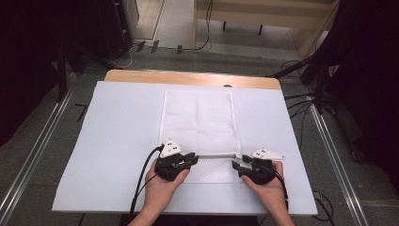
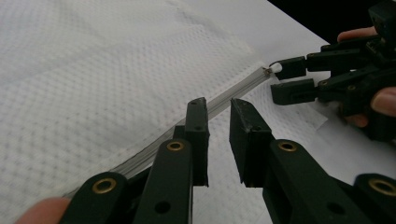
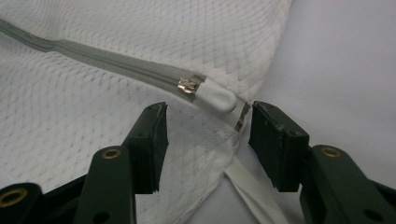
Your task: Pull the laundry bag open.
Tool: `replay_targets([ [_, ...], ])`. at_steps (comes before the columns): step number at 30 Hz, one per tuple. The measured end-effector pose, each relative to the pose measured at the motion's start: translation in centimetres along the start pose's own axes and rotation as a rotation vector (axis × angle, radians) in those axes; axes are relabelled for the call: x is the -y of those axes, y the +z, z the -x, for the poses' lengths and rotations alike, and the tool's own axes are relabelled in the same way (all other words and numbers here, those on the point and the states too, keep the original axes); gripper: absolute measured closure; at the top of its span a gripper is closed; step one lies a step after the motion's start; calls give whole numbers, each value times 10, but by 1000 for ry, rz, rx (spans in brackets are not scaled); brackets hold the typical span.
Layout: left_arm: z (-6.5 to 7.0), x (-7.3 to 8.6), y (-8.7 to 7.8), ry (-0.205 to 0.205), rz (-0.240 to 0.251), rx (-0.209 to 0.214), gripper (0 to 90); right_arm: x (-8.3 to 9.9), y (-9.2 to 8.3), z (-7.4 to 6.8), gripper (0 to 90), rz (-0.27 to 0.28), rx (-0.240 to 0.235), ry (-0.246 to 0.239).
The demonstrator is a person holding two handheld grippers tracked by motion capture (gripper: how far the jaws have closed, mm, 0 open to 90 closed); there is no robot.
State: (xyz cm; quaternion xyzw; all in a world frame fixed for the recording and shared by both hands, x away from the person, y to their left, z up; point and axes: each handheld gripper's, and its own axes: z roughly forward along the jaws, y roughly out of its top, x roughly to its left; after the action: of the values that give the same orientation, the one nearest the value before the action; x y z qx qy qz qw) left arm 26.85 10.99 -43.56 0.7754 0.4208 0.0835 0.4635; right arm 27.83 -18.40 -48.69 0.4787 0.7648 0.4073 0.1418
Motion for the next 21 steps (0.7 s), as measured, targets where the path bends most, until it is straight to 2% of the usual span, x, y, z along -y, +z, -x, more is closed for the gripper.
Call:
replay_targets([
  [3, 5, -6, 9, -3, -8, 19, 802, 2, -1, -6, 537, 0, 34, -30],
  [4, 7, -8, 12, -9, -11, 22, 809, 4, -1, -9, 594, 3, 58, -38],
  [5, 8, -9, 15, -9, -12, 28, 809, 4, -1, -9, 594, 3, 58, -38],
  [6, 13, -11, 23, -8, -21, 39, 810, 5, -3, -11, 695, 3, 81, -26],
  [7, 13, -11, 23, -8, -21, 39, 810, 5, -3, -11, 695, 3, 81, -26],
  [9, 18, -13, 33, -2, -36, 52, 810, 6, -4, -9, 803, 9, 90, 20],
  [11, 21, -14, 40, -4, -42, 65, 808, 7, -6, -3, 883, 13, 59, 73],
  [12, 24, -15, 44, -5, -50, 75, 807, 7, -7, -2, 891, 12, 49, 84],
  [15, 30, -17, 54, -9, -54, 94, 795, 6, -10, -5, 900, 31, 57, 56],
  [16, 32, -18, 57, -16, -57, 101, 791, 5, -11, -6, 900, 42, 59, 46],
  [17, 34, -19, 60, -21, -57, 105, 783, 3, -15, -10, 900, 77, 58, 26],
  [18, 35, -20, 62, -17, -60, 105, 783, 3, -15, -10, 900, 77, 58, 26],
  [21, 36, -21, 69, -25, -61, 94, 784, 0, -23, -16, 900, 125, 37, -5],
])
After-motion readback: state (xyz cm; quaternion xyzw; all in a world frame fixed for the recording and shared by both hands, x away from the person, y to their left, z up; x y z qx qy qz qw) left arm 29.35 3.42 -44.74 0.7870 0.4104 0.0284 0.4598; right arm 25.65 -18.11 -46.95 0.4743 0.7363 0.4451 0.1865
